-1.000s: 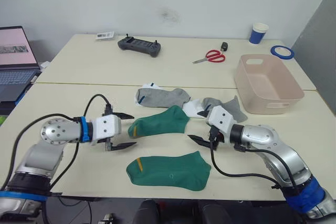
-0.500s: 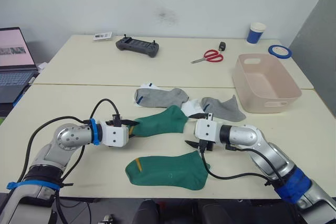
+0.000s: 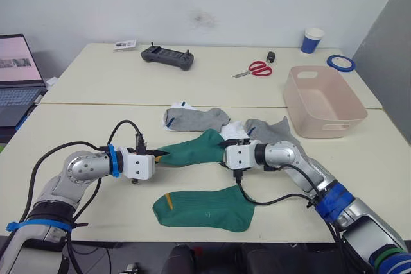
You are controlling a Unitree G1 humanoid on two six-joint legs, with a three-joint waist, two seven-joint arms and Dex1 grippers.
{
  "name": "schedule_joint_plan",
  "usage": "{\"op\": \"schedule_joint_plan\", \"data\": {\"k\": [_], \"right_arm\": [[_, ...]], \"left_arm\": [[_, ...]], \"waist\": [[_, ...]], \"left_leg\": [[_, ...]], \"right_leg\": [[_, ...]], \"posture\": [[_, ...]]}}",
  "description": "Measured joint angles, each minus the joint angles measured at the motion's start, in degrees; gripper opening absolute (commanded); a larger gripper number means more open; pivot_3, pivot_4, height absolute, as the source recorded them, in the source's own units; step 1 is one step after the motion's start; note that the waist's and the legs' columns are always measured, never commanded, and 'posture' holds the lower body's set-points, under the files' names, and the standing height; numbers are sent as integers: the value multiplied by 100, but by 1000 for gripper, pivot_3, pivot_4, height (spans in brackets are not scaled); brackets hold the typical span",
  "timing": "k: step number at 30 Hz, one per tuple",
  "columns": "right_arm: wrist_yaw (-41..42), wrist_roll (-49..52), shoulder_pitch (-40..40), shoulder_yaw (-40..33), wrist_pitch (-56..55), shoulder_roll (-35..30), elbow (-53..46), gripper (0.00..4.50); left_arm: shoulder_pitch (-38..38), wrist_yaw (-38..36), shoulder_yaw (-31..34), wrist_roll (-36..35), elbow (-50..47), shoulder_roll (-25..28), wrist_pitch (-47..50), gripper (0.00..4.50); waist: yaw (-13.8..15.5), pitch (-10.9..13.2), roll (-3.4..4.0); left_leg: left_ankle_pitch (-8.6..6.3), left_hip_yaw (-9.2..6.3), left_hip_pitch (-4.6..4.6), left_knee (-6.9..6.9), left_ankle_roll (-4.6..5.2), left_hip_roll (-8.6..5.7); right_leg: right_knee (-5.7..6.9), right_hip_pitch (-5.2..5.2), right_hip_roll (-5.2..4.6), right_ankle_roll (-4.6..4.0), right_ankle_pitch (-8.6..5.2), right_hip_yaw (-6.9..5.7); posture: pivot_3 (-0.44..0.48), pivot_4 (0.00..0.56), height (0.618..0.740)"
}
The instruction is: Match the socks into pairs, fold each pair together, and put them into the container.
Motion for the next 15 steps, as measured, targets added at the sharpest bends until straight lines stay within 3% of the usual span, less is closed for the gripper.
{"op": "schedule_joint_plan", "data": {"k": [4,5,11,15], "right_arm": [[286,87,-2,-6,-45,39,98,218],[337,97,1,-6,-43,44,98,44],[652,415,258,-236,287,1,-187,44],[1134,1054,718,-579,1169,-309,-1103,44]], "left_arm": [[-31,-26,-2,-6,78,0,-7,0],[-53,-37,-2,-12,101,0,-7,0],[-94,-556,-67,-482,-58,33,176,0],[154,-1329,-76,-1474,-1075,245,1478,0]], "waist": [[2,0,0],[3,0,0],[7,0,0],[9,2,3]], "left_leg": [[0,0,0,0,0,0],[0,-1,0,0,0,0],[0,-3,-4,0,0,0],[0,-11,-10,-1,0,0]], "right_leg": [[4,-1,0,-17,10,-1],[4,-1,0,-17,10,-1],[8,-2,0,-19,11,-4],[7,-4,-2,-19,11,-10]], "posture": [[0,150,740],[0,150,740],[0,150,740],[0,150,740]]}}
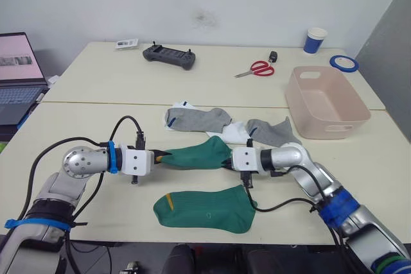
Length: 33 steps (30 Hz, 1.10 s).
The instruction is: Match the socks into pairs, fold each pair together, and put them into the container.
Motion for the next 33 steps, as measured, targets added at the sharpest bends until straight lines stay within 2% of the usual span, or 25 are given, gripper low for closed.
{"op": "schedule_joint_plan", "data": {"k": [2,5,9,13,16,21,31,33], "right_arm": [[208,434,216,-234,672,-199,-667,44],[496,1676,547,-866,2562,-704,-2060,44],[504,2974,553,-1475,4409,-913,-2970,44],[253,3793,335,-1703,5752,-898,-3027,44],[-11,3897,-29,-1648,6186,-769,-2472,44],[-355,3360,-501,-942,6011,-506,-1118,44],[-780,2318,-1102,-497,4821,-90,248,44],[-851,2168,-1154,-498,4617,-9,367,522]], "left_arm": [[212,-274,30,-726,-819,156,1216,0],[469,-653,173,-2102,-2255,757,3577,0],[468,-739,406,-3206,-2975,1004,5392,0],[453,-710,409,-3727,-3052,1035,6760,0],[164,-546,285,-3673,-2667,746,7317,0],[-442,-213,-188,-3092,-1580,-40,7783,0],[-1222,-218,-502,-2062,-241,-663,7628,0],[-1297,-219,-498,-1962,-135,-713,7605,0]], "waist": [[-6,1,0],[-17,6,0],[-18,8,2],[-49,8,2],[-43,8,3],[-24,8,2],[-20,8,2],[-22,8,2]], "left_leg": [[0,-4,-3,0,0,2],[0,-13,3,0,0,4],[0,-12,21,0,0,3],[1,-1,34,2,0,0],[3,0,33,4,3,-4],[4,-1,-12,7,5,-6],[2,3,-51,2,7,-5],[3,2,-56,6,6,-5]], "right_leg": [[2,0,0,1,-1,-2],[6,3,0,26,-17,-6],[12,11,4,17,-28,-5],[27,9,5,16,-27,6],[28,8,6,17,-27,6],[17,-25,7,19,-28,6],[39,-81,8,4,-20,9],[53,-89,7,4,-20,8]], "posture": [[0,150,740],[0,150,740],[0,150,740],[0,150,740],[0,150,740],[0,150,740],[0,150,740],[0,150,740]]}}
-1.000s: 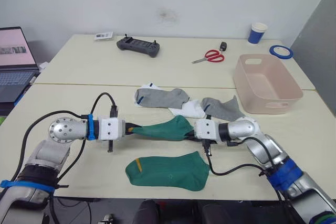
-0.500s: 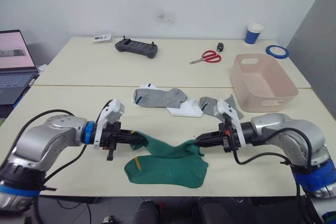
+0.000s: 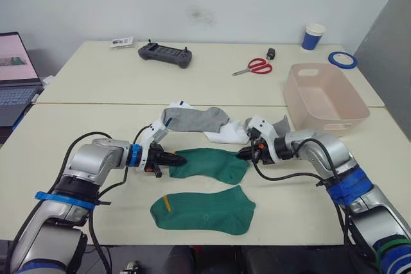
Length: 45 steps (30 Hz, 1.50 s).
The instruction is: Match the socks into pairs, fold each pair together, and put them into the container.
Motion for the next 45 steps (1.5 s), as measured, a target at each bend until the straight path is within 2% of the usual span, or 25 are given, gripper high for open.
{"op": "schedule_joint_plan", "data": {"k": [2,6,11,12,15,23,31,35,40,42,45], "right_arm": [[-35,-66,-13,-4,-188,35,66,1056],[-86,-128,-12,-96,-368,35,85,2475],[-91,-221,55,-189,-570,-117,-126,4271],[-96,-238,90,-214,-608,-178,-200,4500],[-114,-311,274,-312,-821,-350,-477,4500],[-336,-490,988,-798,-1421,-670,-1563,4500],[-565,135,2275,-1143,-948,-555,-3086,4500],[-822,240,2580,-1112,-740,-394,-3499,4500],[-1058,232,2608,-1062,-680,-249,-3671,4500],[-1187,213,2603,-1045,-675,-166,-3653,4500],[-1494,164,2512,-1044,-578,86,-3430,4500]], "left_arm": [[-67,3,7,51,69,-77,22,0],[-139,57,106,129,224,-226,4,983],[-205,190,349,202,292,-240,-47,2551],[-205,235,405,204,286,-226,-39,2918],[-197,450,599,260,274,-169,-40,3818],[452,1154,1394,410,-204,156,-152,3818],[1401,1943,2656,-828,-2351,-235,1337,3818],[1631,2624,2593,-899,-2898,-721,1553,3818],[1695,3175,2156,-362,-2790,-922,1151,3818],[1716,3206,2006,-199,-2712,-915,979,3416],[1731,3197,1925,-102,-2641,-916,820,2538]], "waist": [[1,0,0],[0,0,0],[0,0,0],[0,0,0],[2,0,0],[-3,0,0],[12,0,-1],[11,0,-1],[-4,0,-3],[-1,0,-3],[1,0,-3]], "left_leg": [[0,-3,1,1,0,0],[2,-4,2,5,-1,-2],[4,-4,2,10,1,-2],[4,-4,2,10,1,-2],[4,-5,2,9,2,-1],[4,-9,2,3,2,3],[6,-7,3,7,-2,-2],[22,-8,15,6,-30,-3],[34,-3,52,1,-49,-4],[34,-3,50,-3,-49,-4],[34,-4,46,-5,-49,-2]], "right_leg": [[8,0,0,0,0,-4],[14,1,0,2,-1,-4],[16,1,0,6,-3,-2],[16,1,0,5,-2,-2],[15,1,-1,2,-1,-3],[14,0,-3,-1,1,-5],[14,7,-13,24,-13,0],[16,12,-8,26,-4,3],[11,47,-6,25,7,10],[8,47,-6,24,5,8],[6,43,-4,24,5,8]], "posture": [[0,150,740],[0,150,740],[0,150,740],[0,150,740],[0,150,740],[0,150,740],[0,150,740],[0,150,740],[0,150,740],[0,150,740],[0,150,740]]}}
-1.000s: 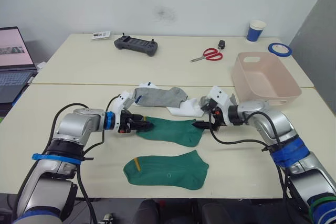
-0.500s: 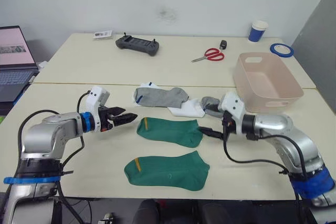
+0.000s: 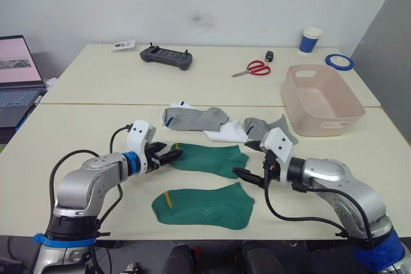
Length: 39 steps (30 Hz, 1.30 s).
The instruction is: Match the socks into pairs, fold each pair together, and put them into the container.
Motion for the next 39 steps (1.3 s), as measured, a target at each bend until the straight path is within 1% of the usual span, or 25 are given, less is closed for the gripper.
{"op": "schedule_joint_plan", "data": {"k": [3,4,5,7,8,10,13,17,18,23,24,28,30,31,34,36,39], "right_arm": [[-202,-96,-30,16,79,90,206,4500],[-262,-132,-36,34,120,153,274,4500],[-318,-162,-38,70,144,209,334,4500],[-425,-189,-40,139,172,318,482,4500],[-484,-210,-45,158,190,381,562,4500],[-612,-224,-78,177,247,516,760,4500],[-770,-194,-115,125,388,753,1033,3911],[-843,-135,-151,0,539,902,1274,2456],[-841,-112,-181,-31,562,913,1304,2139],[-818,67,-222,-80,661,970,1331,273],[-799,81,-222,-83,661,970,1324,21],[-639,252,-219,-154,655,891,1079,21],[-558,416,-217,-269,666,854,819,21],[-494,567,-211,-342,699,799,613,21],[-329,1200,-112,-734,1090,598,-53,21],[-309,1672,-36,-1052,1436,499,-397,21],[-250,2565,391,-1544,2104,201,-930,21]], "left_arm": [[2,-45,-1,8,76,0,-49,1592],[12,-55,-1,8,107,1,-53,1178],[39,-58,-1,8,111,0,-60,900],[108,-60,-3,7,112,-4,-83,204],[128,-58,-4,8,112,-4,-103,44],[154,-57,-4,7,112,-10,-139,44],[213,-53,-3,4,110,-19,-175,0],[278,-53,10,-6,80,-27,-265,0],[320,-52,21,-11,50,-27,-284,0],[421,-30,156,-122,-73,-144,-302,0],[451,-30,181,-157,-100,-164,-301,0],[591,-46,424,-385,-304,-159,-238,0],[614,-53,676,-631,-438,-149,-94,0],[631,-60,890,-864,-574,-133,46,0],[802,-128,1576,-1708,-1056,41,572,0],[964,-58,2128,-2464,-1392,150,1034,0],[1817,116,2872,-3765,-2073,394,1683,0]], "waist": [[4,0,0],[3,0,0],[1,0,0],[-2,0,0],[0,0,0],[1,0,0],[0,0,0],[1,0,0],[0,0,0],[0,0,0],[-1,0,0],[-1,0,0],[-1,0,0],[-2,0,0],[-5,1,-1],[-6,1,-1],[-22,1,-1]], "left_leg": [[0,0,-1,-1,0,-1],[0,0,0,0,0,-1],[0,0,0,0,0,-1],[0,0,0,0,0,0],[0,0,0,0,0,0],[0,0,0,0,0,0],[0,1,0,0,0,-1],[0,1,-1,-1,0,0],[0,1,0,-1,0,0],[0,0,0,-2,0,1],[0,2,-1,-2,0,0],[0,1,-2,-2,0,1],[0,0,-3,-2,0,3],[0,0,-3,-2,0,3],[-1,0,-7,-6,0,4],[-1,-1,-7,-8,0,5],[-2,2,-5,-16,2,9]], "right_leg": [[0,0,-1,0,0,0],[0,0,-1,0,0,0],[0,0,-1,0,0,1],[0,0,-1,0,0,0],[0,0,0,0,0,-1],[0,0,-1,0,0,0],[0,0,-1,0,0,1],[0,0,-1,0,0,1],[0,0,-1,0,0,2],[-1,-1,-1,0,0,0],[-1,-1,-1,0,0,2],[-1,-3,-1,0,0,1],[-1,-4,0,0,0,-1],[-1,-5,0,0,-1,0],[-5,-8,-1,2,-2,0],[-7,-8,-2,1,-3,0],[-26,-2,-13,-1,-5,6]], "posture": [[0,150,740],[0,150,740],[0,150,740],[0,150,740],[0,150,740],[0,150,740],[0,150,740],[0,150,740],[0,150,740],[0,150,740],[0,150,740],[0,150,740],[0,150,740],[0,150,740],[0,150,740],[0,150,740],[0,150,740]]}}
